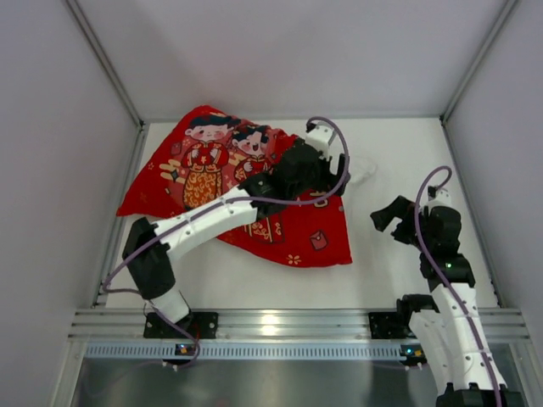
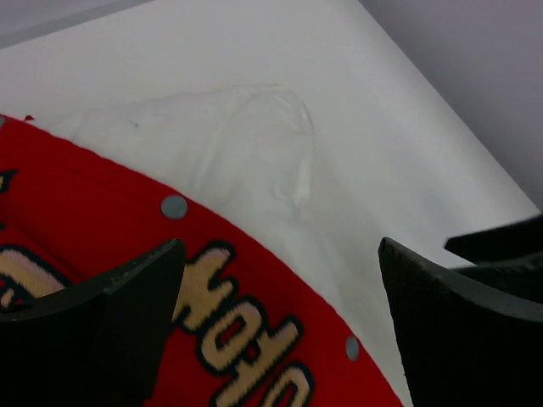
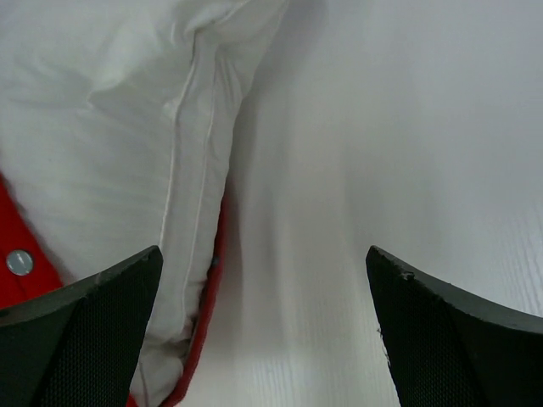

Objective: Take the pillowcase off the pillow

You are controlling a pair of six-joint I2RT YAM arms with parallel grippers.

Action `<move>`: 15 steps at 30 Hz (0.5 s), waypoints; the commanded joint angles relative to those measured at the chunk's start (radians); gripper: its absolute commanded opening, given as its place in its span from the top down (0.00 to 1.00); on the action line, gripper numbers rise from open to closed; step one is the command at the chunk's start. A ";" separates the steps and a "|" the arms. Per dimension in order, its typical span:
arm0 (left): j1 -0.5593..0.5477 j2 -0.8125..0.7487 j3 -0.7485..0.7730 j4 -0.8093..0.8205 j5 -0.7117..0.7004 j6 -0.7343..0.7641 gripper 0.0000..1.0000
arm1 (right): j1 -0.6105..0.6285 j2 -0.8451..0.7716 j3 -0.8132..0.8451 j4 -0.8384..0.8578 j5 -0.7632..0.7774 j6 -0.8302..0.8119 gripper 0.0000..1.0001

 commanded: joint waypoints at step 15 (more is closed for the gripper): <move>-0.442 -0.347 -0.400 -0.097 -0.340 -0.078 0.02 | 0.019 0.033 -0.107 0.177 -0.257 0.005 0.01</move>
